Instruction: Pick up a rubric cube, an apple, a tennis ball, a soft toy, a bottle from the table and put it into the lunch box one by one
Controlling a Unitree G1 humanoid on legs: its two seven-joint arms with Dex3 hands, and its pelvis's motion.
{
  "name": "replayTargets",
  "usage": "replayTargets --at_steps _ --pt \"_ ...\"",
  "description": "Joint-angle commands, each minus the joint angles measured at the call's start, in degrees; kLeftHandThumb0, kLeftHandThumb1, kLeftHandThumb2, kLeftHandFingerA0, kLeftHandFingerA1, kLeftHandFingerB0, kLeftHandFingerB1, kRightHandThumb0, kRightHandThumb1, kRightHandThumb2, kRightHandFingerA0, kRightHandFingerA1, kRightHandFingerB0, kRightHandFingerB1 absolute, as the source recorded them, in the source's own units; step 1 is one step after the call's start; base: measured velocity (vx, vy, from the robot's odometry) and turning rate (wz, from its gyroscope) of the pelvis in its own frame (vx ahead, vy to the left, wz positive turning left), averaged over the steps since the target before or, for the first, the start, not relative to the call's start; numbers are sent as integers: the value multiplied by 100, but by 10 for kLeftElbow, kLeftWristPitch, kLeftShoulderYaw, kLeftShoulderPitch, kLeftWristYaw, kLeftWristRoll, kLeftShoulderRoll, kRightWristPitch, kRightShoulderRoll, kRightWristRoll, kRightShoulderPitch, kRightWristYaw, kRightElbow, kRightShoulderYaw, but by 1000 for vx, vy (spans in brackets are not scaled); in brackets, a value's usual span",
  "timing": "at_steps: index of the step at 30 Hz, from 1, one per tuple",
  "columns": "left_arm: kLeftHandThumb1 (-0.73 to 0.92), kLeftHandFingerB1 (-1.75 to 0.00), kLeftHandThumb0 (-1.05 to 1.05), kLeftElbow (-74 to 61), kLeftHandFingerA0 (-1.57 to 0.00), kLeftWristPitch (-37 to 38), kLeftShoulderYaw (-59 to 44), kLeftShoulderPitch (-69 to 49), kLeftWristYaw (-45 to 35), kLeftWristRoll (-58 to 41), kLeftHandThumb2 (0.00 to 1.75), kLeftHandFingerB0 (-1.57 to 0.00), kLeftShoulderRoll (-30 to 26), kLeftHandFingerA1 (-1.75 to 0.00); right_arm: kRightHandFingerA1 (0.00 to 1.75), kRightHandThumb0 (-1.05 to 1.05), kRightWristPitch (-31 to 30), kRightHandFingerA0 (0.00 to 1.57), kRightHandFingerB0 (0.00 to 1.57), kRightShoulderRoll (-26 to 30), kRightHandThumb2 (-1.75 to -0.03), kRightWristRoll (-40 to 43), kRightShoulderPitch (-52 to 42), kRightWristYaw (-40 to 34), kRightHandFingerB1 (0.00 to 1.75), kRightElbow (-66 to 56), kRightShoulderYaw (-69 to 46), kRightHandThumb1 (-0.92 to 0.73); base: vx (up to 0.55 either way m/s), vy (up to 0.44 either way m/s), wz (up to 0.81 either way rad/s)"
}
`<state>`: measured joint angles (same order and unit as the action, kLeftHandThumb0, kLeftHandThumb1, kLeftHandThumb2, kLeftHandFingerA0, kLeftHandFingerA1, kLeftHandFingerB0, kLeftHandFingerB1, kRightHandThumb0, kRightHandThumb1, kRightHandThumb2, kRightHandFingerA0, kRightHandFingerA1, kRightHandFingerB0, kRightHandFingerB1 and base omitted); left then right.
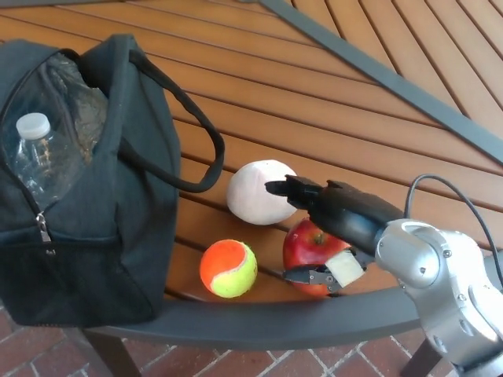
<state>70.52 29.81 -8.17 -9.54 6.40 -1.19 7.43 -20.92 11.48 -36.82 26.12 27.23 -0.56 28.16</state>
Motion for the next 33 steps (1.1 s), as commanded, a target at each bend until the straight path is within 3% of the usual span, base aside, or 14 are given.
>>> replayTargets --at_steps 1,9,10,11,15,16,18,19,29,30,33 --pt "66 -102 -11 5 -105 19 8 -6 5 11 83 -94 6 -104 65 -61 45 30 48 33 -60 -40 -2 -48 39 24 20 -64 0 0 0" --pt "62 -104 -11 5 -105 19 7 -3 2 7 84 -95 6 -106 62 -63 73 24 46 83 -60 -68 -14 -47 41 62 58 -65 0 0 0" --pt "60 -103 -9 5 -105 18 6 -2 1 6 87 -96 8 -108 60 -66 73 19 35 88 -89 -80 -14 -40 53 65 72 -52 0 0 0" --pt "60 -103 -9 5 -105 17 5 -1 1 4 87 -96 9 -108 60 -66 73 19 35 91 -89 -88 -14 -35 53 68 82 -52 0 0 0" --pt "54 -102 -11 5 -106 15 -8 2 -13 -12 93 -97 14 -106 59 -63 72 23 35 97 -87 -100 -24 -24 51 65 105 -50 0 0 0" --pt "55 -103 -11 6 -107 15 -5 2 -10 -6 96 -98 12 -107 55 -59 62 21 40 93 -59 -97 -26 -13 38 66 109 -63 0 0 0" --pt "55 -103 -11 7 -107 16 -2 1 -6 1 96 -98 9 -107 55 -59 50 21 40 86 -59 -94 -29 1 38 66 113 -63 0 0 0" --pt "59 -104 -9 7 -105 14 -1 1 -3 3 89 -97 9 -107 57 -62 43 17 31 82 -85 -94 -30 8 50 66 117 -49 0 0 0" --pt "63 -104 -11 5 -106 15 2 -1 4 6 86 -95 12 -107 58 -55 27 23 33 26 -84 -65 -51 -6 50 69 117 -50 0 0 0" --pt "62 -105 -9 4 -103 18 1 -3 1 5 87 -95 13 -109 59 -51 28 25 37 15 -60 -57 -55 -9 41 68 114 -66 0 0 0" --pt "62 -105 -11 3 -106 21 -1 -6 -2 0 88 -96 16 -107 60 -47 35 32 40 -8 -60 -43 -67 -20 41 69 110 -66 0 0 0"
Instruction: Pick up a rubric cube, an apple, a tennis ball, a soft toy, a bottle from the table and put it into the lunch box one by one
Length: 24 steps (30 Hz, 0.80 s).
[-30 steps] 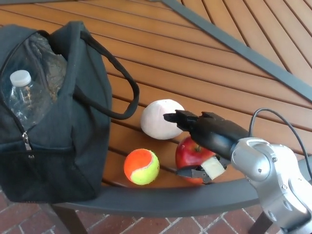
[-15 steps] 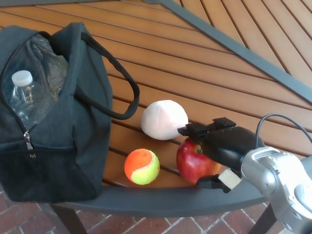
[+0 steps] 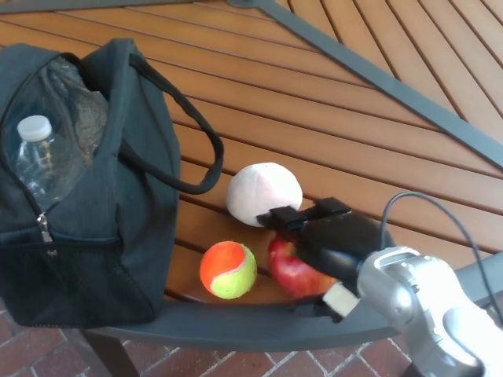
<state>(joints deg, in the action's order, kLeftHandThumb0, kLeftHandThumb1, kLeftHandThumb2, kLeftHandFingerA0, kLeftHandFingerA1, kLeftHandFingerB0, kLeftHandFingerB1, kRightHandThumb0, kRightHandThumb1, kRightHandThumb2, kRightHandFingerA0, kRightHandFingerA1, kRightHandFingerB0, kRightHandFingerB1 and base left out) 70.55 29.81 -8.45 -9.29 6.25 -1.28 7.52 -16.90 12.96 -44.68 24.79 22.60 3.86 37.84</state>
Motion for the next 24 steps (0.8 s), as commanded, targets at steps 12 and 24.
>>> replayTargets --at_steps 12,24 --pt "64 -105 -11 2 -104 18 8 -14 3 8 83 -93 10 -105 132 -23 70 86 86 5 -61 3 -111 -95 59 98 15 -58 0 0 0" --pt "58 -107 -8 6 -107 9 4 -11 4 0 87 -98 14 -109 159 -27 105 87 77 30 -66 -70 -112 -161 84 161 75 -65 0 0 0"
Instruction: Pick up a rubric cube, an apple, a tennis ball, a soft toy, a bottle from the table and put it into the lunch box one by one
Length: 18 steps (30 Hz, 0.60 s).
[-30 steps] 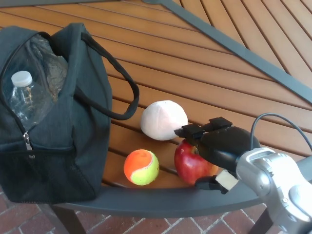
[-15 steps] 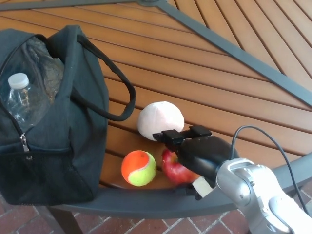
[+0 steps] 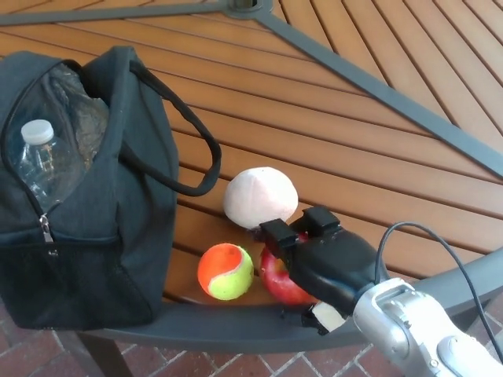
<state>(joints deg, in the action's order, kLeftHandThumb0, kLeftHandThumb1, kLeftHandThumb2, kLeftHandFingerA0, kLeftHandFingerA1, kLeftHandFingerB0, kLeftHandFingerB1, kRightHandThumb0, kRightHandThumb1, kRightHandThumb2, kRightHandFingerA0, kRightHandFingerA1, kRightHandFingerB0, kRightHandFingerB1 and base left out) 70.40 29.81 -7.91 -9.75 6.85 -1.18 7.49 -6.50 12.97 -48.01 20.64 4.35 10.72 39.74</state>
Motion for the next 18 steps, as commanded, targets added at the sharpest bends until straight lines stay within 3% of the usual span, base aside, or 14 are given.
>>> replayTargets --at_steps 1,3,5,6,9,11,13,14,18 --pt "58 -107 -8 8 -107 8 -2 -6 -2 -2 87 -98 14 -109 159 -27 4 87 77 30 -66 -37 -71 18 84 95 57 -65 0 0 0" --pt "60 -107 -12 9 -107 18 6 -8 -2 9 86 -98 8 -108 153 -28 0 85 72 30 -62 -62 -66 23 74 98 75 -64 0 0 0" --pt "60 -107 -12 9 -107 19 3 -9 -4 5 86 -98 9 -108 153 -28 -4 85 72 30 -62 -68 -63 30 74 98 80 -64 0 0 0" --pt "59 -106 -12 10 -106 20 2 -9 -8 4 89 -97 7 -107 163 -27 -1 93 79 33 -61 -75 -62 20 77 98 85 -56 0 0 0" --pt "56 -102 -11 13 -106 23 3 -10 -5 6 92 -102 7 -108 161 -28 10 94 79 48 -61 -104 -50 19 75 100 103 -57 0 0 0" --pt "52 -102 -14 13 -108 18 4 -11 0 8 101 -102 7 -107 155 -29 14 93 81 52 -64 -106 -51 8 78 101 105 -60 0 0 0" --pt "58 -104 -11 13 -107 18 5 -12 0 9 91 -101 7 -108 152 -26 17 93 82 53 -64 -103 -54 -3 80 105 103 -58 0 0 0" --pt "57 -104 -10 13 -108 18 6 -12 1 9 94 -102 7 -107 158 -25 18 96 82 48 -75 -92 -62 -29 92 111 91 -63 0 0 0" --pt "57 -103 -11 14 -108 20 5 -13 1 8 94 -103 7 -108 164 -23 32 95 85 32 -75 -53 -82 -88 96 122 57 -64 0 0 0"
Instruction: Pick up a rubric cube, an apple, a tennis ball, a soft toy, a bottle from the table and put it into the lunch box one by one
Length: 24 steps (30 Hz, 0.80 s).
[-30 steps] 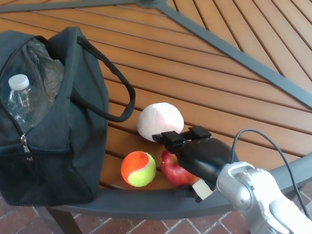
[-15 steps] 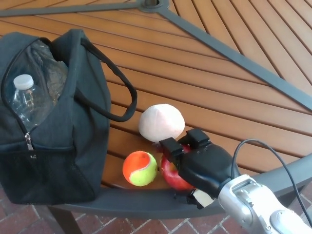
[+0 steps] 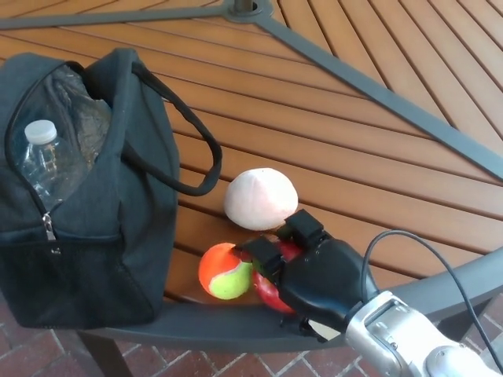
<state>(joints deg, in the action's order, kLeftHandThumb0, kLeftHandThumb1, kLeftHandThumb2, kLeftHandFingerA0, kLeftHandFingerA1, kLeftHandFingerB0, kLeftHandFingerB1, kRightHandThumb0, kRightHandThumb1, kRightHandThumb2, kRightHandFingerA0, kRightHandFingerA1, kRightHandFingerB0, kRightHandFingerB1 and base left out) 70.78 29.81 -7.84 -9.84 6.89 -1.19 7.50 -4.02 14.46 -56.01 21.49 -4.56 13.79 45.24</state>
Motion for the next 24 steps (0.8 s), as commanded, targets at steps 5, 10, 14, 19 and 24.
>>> replayTargets --at_steps 5,10,14,19,24 --pt "50 -102 -14 12 -106 25 11 -17 5 17 101 -98 7 -107 175 -13 3 88 76 -52 -93 144 -150 -47 144 75 -107 -64 0 0 0" --pt "57 -104 -14 12 -103 19 11 -19 6 15 89 -95 5 -109 175 -13 36 97 84 -81 -120 182 -170 -68 174 78 -160 -61 0 0 0" --pt "52 -102 -15 14 -108 25 5 -20 -4 6 102 -100 6 -107 175 -13 39 100 87 -119 -133 237 -183 -65 170 69 -216 -50 0 0 0" --pt "58 -103 -12 13 -106 22 4 -21 -3 5 90 -97 7 -108 168 -21 35 105 98 -190 -138 325 -200 -68 159 54 -307 -50 0 0 0" --pt "52 -102 -17 15 -106 23 5 -24 -3 7 100 -99 8 -106 129 -9 35 128 132 -268 -130 456 -217 -36 131 31 -401 -63 0 0 0"
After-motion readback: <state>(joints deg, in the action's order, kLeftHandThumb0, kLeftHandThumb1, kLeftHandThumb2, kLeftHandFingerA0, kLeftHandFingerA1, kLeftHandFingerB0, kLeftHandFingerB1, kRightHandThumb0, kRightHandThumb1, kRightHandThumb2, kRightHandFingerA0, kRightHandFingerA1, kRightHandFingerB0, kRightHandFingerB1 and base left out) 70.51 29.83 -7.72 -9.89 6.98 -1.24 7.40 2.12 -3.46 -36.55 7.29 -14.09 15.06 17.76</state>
